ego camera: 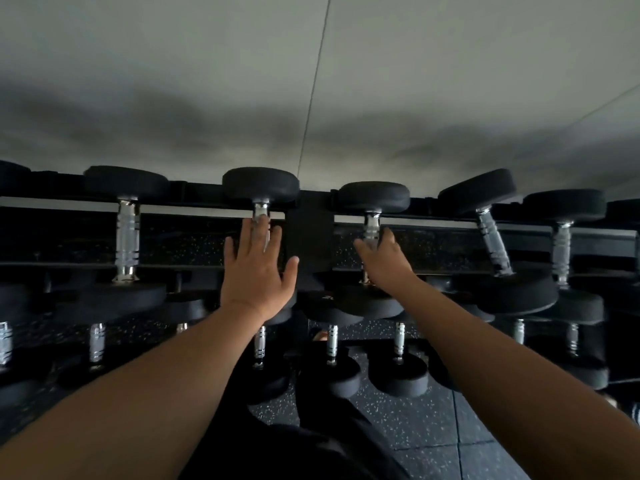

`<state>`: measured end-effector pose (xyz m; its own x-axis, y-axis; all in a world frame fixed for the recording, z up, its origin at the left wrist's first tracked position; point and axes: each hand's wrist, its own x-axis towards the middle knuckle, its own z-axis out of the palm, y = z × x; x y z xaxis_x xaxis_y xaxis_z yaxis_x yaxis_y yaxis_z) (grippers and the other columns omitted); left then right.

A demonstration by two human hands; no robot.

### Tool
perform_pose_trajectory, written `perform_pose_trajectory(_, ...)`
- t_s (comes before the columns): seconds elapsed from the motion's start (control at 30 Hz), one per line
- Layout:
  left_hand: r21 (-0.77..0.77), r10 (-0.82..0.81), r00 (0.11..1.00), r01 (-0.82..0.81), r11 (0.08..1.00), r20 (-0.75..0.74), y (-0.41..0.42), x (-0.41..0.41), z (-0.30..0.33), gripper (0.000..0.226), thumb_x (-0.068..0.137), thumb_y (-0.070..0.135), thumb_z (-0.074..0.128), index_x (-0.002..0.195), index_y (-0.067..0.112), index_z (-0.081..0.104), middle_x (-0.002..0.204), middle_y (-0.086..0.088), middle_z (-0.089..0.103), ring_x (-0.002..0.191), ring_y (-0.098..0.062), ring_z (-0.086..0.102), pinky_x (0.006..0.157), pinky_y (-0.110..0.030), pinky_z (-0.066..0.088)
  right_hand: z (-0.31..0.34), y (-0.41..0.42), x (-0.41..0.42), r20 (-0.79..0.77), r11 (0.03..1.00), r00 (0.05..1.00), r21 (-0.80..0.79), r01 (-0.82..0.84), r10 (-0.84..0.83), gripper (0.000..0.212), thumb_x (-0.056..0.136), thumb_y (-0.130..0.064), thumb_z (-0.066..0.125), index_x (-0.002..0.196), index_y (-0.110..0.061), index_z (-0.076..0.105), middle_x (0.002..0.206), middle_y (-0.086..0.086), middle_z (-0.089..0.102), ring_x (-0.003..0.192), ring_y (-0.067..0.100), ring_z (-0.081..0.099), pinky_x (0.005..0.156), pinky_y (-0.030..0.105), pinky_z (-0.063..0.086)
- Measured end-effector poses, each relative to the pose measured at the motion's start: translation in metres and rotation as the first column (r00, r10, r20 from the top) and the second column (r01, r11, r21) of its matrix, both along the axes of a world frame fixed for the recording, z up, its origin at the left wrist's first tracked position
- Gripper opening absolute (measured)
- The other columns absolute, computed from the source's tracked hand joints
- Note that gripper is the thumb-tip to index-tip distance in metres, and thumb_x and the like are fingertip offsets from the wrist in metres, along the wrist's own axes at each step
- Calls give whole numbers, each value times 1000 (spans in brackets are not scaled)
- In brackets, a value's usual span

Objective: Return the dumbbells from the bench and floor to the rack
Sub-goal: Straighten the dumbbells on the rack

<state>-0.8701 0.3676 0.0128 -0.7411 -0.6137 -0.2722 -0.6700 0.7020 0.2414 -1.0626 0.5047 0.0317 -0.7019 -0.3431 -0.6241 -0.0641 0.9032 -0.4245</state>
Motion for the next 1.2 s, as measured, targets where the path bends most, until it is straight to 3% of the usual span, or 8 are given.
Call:
perform_pose_trajectory(0.13,-41,20,1000,-20,999,12,-6,9,-1,73,95,57,16,156,18,26,168,-6,7,154,-29,1,122,-55,6,-15,-10,-7,86,986,992,-131,98,-87,44,100,-42,53,129,-14,35,112,17,65,93,36,69,82,50,58)
perform_pose_trajectory(0.23,-32,10,1000,-9,999,4,-3,5,-2,72,97,56,18,157,17,23,167,-6,10,154,-29,5,121,-57,10,-23,-7,-9,54,984,996,-160,78,-70,41,100,-39,53,125,-11,39,102,17,64,88,36,67,83,50,57)
perform_pose_trajectory(0.43,-25,2,1000,-2,1000,-15,-5,12,-8,72,98,55,20,156,13,25,167,-7,13,153,-30,9,120,-58,13,-22,-3,-23,29,995,999,-93,-26,29,27,105,-33,48,114,-11,34,84,4,58,68,18,59,49,30,43)
perform_pose_trajectory(0.6,-18,-16,999,15,1000,-38,-6,12,-6,73,98,56,16,157,14,22,167,-7,10,154,-28,5,122,-56,8,-26,-16,2,-7,994,999,-103,41,-42,28,104,-33,49,109,-13,31,91,14,64,77,32,68,64,45,58)
perform_pose_trajectory(0.77,7,-20,999,20,1000,-40,-4,11,-4,74,96,58,14,158,18,20,168,-5,5,154,-26,1,123,-52,6,-17,-11,-1,5,996,998,-75,56,-56,41,104,-37,47,128,-7,33,101,15,61,82,29,65,55,32,44)
perform_pose_trajectory(0.93,-19,-43,999,43,999,-23,-4,12,-5,73,96,57,14,157,19,18,167,-8,6,153,-30,6,122,-54,11,-3,14,9,13,997,997,-13,-73,73,53,104,-49,41,138,-9,36,113,13,60,92,27,60,72,36,44)
perform_pose_trajectory(1.07,-80,-27,1000,28,996,13,1,11,-1,69,98,52,21,157,16,19,167,-11,10,152,-33,9,120,-58,12,10,46,15,-28,992,991,6,-127,127,67,100,-58,41,151,-16,34,142,14,53,122,31,56,93,41,48)
perform_pose_trajectory(1.2,-68,1,999,1,998,33,23,-1,3,70,100,52,21,158,15,13,168,-8,4,153,-31,-2,121,-58,5,22,84,3,-89,987,983,44,-154,157,70,99,-58,42,155,-16,31,156,15,37,142,34,35,114,50,35)
